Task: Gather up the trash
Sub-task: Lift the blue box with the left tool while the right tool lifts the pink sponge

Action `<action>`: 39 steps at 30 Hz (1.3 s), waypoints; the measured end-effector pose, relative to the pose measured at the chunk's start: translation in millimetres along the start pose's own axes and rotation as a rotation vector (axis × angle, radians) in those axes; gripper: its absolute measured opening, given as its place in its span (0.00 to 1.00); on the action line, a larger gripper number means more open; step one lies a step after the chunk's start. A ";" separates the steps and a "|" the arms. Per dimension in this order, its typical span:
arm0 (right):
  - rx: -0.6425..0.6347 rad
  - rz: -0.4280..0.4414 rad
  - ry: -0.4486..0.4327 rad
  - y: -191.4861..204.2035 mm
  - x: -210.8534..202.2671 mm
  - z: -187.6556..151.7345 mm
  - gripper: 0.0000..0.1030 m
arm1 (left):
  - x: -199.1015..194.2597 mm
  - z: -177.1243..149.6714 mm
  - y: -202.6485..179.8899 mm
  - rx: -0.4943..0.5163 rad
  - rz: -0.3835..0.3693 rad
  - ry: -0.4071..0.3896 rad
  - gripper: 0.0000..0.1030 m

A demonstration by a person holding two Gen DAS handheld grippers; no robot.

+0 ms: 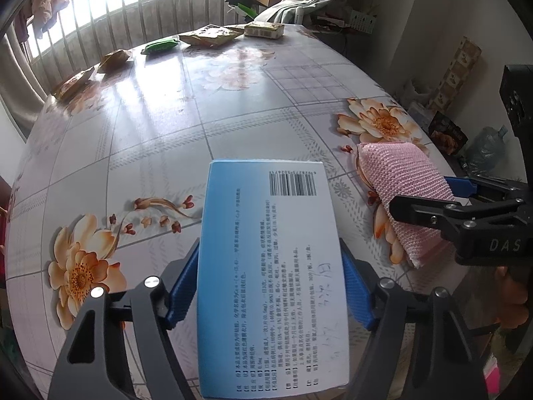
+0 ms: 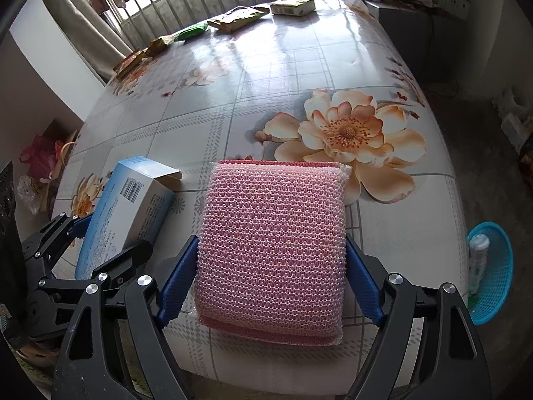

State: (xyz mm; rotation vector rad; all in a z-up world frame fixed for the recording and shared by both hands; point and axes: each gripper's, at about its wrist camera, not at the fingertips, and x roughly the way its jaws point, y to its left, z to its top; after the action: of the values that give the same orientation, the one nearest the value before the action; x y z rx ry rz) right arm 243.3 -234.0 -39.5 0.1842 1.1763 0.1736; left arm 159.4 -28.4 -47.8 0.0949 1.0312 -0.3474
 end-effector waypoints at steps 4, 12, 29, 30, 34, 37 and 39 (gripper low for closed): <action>0.005 0.002 -0.001 -0.7 -0.4 -0.1 0.75 | -2.0 -0.9 0.2 0.000 0.000 -0.007 0.71; 0.015 0.016 -0.002 -3.3 -2.2 -0.9 0.75 | -8.1 -0.5 -1.1 0.003 0.007 -0.029 0.71; 0.025 0.031 -0.018 -7.8 -11.6 -0.5 0.75 | -18.9 -0.9 -0.1 -0.001 0.011 -0.056 0.71; 0.025 0.032 -0.019 -8.0 -12.6 -1.0 0.75 | -20.0 -0.9 -0.4 -0.001 0.011 -0.058 0.71; 0.024 0.038 -0.029 -9.1 -18.1 -3.3 0.75 | -25.8 -1.0 -1.4 0.001 0.015 -0.069 0.71; 0.026 0.044 -0.041 -11.1 -24.0 -6.1 0.75 | -30.9 -0.9 -4.1 0.005 0.021 -0.077 0.71; 0.030 0.051 -0.053 -13.7 -29.7 -8.1 0.75 | -34.4 -0.2 -6.9 0.009 0.024 -0.083 0.71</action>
State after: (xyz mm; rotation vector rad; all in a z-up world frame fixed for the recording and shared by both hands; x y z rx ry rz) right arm 225.2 -253.8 -19.0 0.2439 1.1226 0.1952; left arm 141.0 -26.7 -18.0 0.1003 0.9457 -0.3319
